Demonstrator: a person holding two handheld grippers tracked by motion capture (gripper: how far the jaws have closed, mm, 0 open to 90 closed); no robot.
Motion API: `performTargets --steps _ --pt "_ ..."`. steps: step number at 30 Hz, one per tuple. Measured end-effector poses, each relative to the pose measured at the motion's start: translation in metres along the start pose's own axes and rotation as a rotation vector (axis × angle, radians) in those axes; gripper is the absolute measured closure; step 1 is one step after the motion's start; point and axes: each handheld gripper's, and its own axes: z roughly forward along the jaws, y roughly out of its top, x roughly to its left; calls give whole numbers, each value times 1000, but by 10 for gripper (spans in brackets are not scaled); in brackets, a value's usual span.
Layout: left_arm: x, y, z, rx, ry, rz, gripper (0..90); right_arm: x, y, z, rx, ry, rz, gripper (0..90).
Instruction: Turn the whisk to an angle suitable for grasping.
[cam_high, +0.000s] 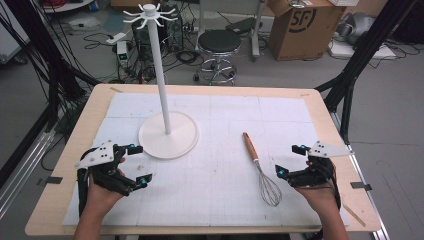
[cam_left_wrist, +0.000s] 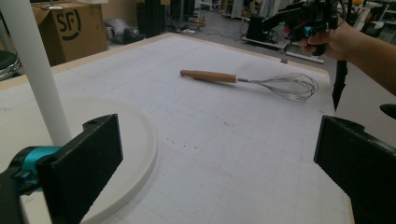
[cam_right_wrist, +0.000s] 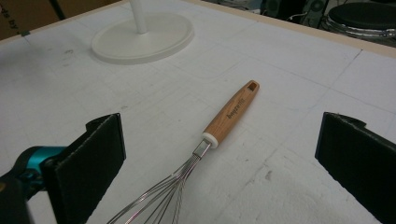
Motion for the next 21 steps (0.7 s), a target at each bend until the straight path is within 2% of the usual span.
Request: performTargets --steps 6,8,14,15,16,21 --pt "0 0 0 5 0 0 17 2 5 4 20 1 -15 6" --pt "1 0 0 -8 -4 -8 17 2 7 7 34 0 -14 6" --pt "3 0 1 -15 -12 -6 17 -2 26 28 121 -7 -10 6" --pt "3 0 1 -14 -13 -6 17 -2 26 28 121 -7 -10 6" --pt "3 0 1 -16 -15 -7 17 -3 32 36 143 -2 -24 6" --pt "3 5 0 -38 -31 -1 17 -4 43 59 227 -4 -30 6"
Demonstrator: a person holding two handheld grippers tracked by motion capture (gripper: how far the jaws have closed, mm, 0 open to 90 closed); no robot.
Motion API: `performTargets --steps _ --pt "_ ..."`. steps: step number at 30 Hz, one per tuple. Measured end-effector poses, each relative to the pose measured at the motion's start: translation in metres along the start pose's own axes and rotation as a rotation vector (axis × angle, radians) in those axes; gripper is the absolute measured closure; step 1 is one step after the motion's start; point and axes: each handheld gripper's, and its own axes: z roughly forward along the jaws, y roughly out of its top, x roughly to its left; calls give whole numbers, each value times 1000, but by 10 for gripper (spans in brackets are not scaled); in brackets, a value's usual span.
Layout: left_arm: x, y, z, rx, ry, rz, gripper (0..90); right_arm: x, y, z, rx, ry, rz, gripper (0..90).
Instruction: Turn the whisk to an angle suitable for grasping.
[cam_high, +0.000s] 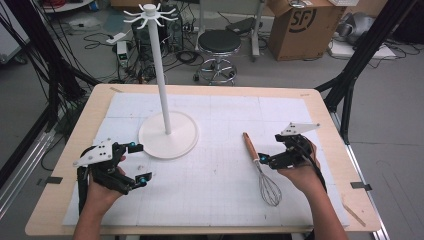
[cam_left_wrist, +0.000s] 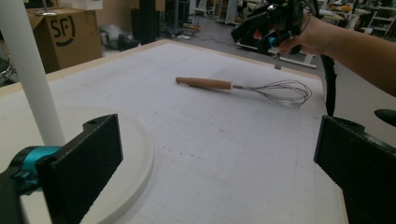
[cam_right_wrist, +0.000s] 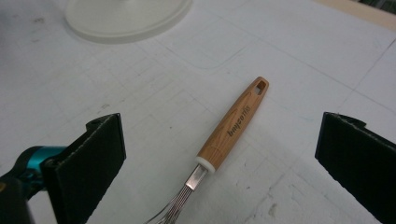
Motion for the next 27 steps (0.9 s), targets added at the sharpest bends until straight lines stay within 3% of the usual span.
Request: performTargets --steps 9,11,15,18,21,23,27 --pt "3 -1 3 14 0 0 17 -9 14 31 125 -4 56 31" --pt "3 -1 2 13 -1 -1 17 -9 17 38 182 -44 23 48" --pt "4 -1 1 11 5 -1 17 -10 20 51 240 -33 46 68" --pt "4 -2 2 20 4 1 17 -14 19 60 293 -21 79 161" --pt "4 -2 3 15 -2 -6 17 -17 16 66 326 -17 99 171" --pt "4 -2 4 14 -4 -7 17 -18 15 68 351 -14 111 236" --pt "5 -2 4 22 -7 -4 17 -18 13 73 396 31 127 354"
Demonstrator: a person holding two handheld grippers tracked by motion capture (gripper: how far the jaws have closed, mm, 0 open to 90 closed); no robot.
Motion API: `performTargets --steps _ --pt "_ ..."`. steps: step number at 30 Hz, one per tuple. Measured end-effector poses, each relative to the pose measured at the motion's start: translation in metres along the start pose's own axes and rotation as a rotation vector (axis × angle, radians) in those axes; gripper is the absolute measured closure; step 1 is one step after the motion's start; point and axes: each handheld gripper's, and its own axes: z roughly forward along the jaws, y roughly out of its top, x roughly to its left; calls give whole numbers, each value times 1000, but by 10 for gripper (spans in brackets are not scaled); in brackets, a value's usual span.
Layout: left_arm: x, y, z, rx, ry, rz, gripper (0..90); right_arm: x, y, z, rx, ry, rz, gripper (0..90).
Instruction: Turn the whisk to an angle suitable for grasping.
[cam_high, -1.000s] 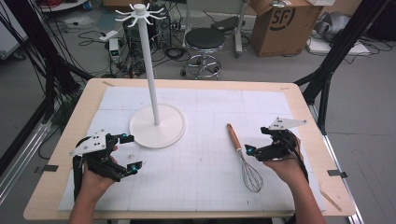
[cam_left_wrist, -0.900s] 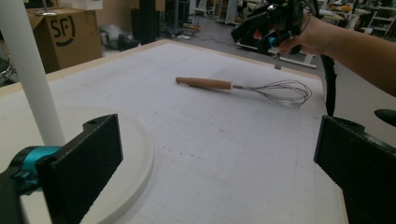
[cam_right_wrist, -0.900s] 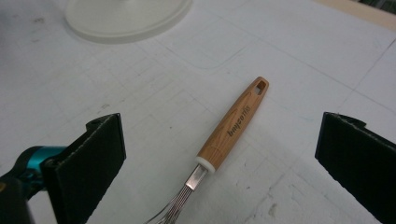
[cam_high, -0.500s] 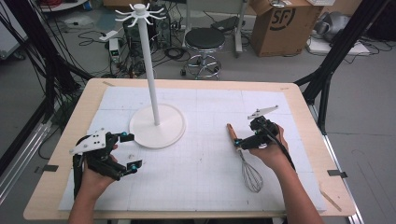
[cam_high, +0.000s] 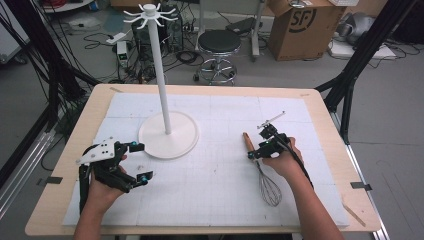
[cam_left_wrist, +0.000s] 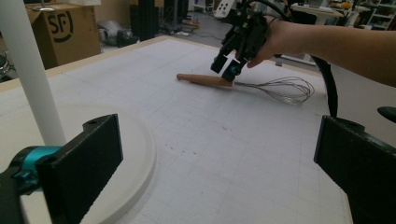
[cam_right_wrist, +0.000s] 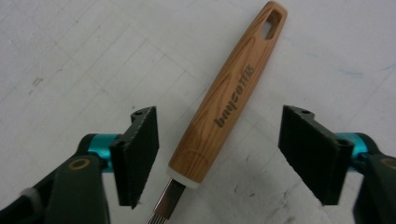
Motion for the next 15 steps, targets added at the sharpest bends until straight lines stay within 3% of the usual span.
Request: performTargets --steps 2,4,6,9,13,14,15 --pt "0 0 0 -2 -1 0 17 1 0 2 13 4 -4 366" --pt "0 0 0 -3 -1 -3 17 4 1 12 81 6 -14 416" --pt "0 0 0 -3 0 -3 17 10 2 13 106 -42 -51 479" --pt "0 0 0 -4 1 -2 17 12 2 13 106 -62 -70 509" --pt "-1 0 0 -3 -1 -2 17 14 2 11 115 -47 -81 650" --pt "-1 0 0 -3 -1 -2 17 14 2 11 115 -47 -81 650" --pt "-1 0 0 -2 -1 -2 17 16 2 12 121 -45 -111 689"
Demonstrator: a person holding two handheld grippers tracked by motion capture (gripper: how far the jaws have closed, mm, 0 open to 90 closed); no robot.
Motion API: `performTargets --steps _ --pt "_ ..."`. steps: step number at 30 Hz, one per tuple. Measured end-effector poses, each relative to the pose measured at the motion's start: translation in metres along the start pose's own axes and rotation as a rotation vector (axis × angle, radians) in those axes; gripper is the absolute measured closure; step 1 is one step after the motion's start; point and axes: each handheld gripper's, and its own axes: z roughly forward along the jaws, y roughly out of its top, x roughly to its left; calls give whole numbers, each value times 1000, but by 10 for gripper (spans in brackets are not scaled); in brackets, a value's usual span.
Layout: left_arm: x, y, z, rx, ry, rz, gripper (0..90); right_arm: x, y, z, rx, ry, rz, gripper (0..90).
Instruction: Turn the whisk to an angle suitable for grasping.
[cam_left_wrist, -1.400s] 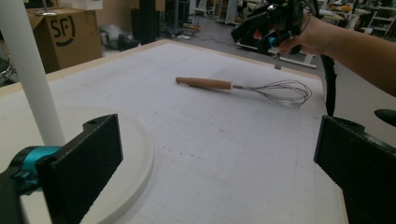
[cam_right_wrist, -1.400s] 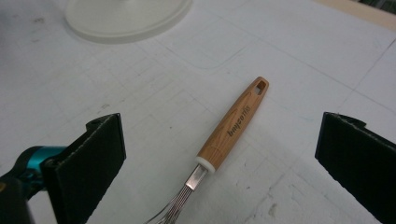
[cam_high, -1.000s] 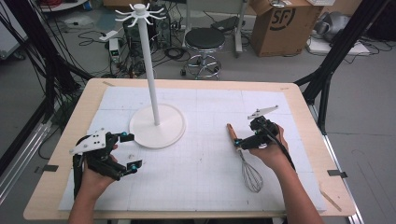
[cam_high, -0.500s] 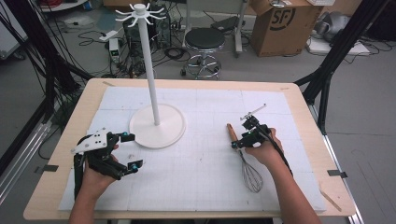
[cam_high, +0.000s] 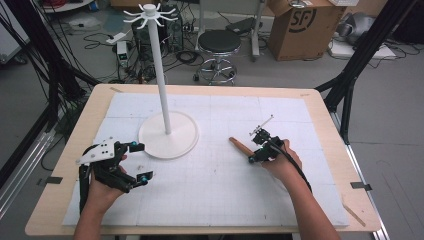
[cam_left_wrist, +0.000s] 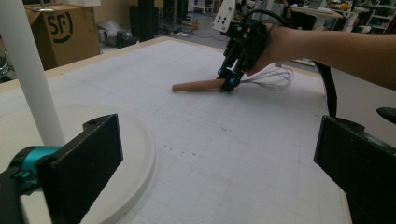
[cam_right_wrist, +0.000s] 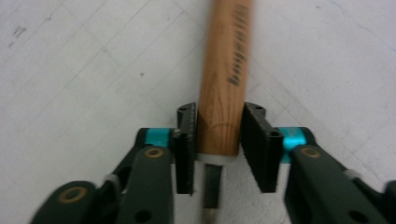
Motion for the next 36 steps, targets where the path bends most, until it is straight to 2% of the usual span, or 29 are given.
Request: performTargets --steps 3,6,8,14,18,19,20,21,24,27,28,30,31,32,36 --pt "0 0 0 -1 1 -1 17 2 0 0 3 -4 -16 683" --pt "0 0 0 0 0 1 17 3 0 -1 -6 41 -11 592" --pt "0 0 1 3 1 0 17 2 0 -2 -18 52 -11 567" --pt "0 0 1 7 -1 1 17 -1 -1 -2 -28 48 12 528" --pt "0 0 1 10 3 0 17 -2 -1 1 -15 45 27 560" --pt "0 0 1 9 2 0 17 -1 0 1 -13 19 12 646" --pt "0 0 1 10 1 0 17 0 0 1 -13 24 18 678" --pt "0 -1 1 9 2 0 17 0 0 1 -13 24 18 678" --pt "1 -1 2 7 -1 -3 17 7 2 2 -7 -18 -23 691" --pt "1 -1 1 9 -2 1 17 9 1 1 -6 -1 -33 695" --pt "1 -1 1 7 2 -1 17 12 2 0 -23 -12 -62 694" --pt "2 0 0 4 2 2 17 15 2 -5 -60 -15 -76 695" --pt "2 0 -1 0 4 -1 17 16 2 -7 -79 5 -65 696" --pt "2 -1 -1 -2 5 -4 17 16 2 -7 -79 5 -65 696" --pt "2 0 -2 -5 5 -2 17 16 2 -21 -170 25 -77 697"
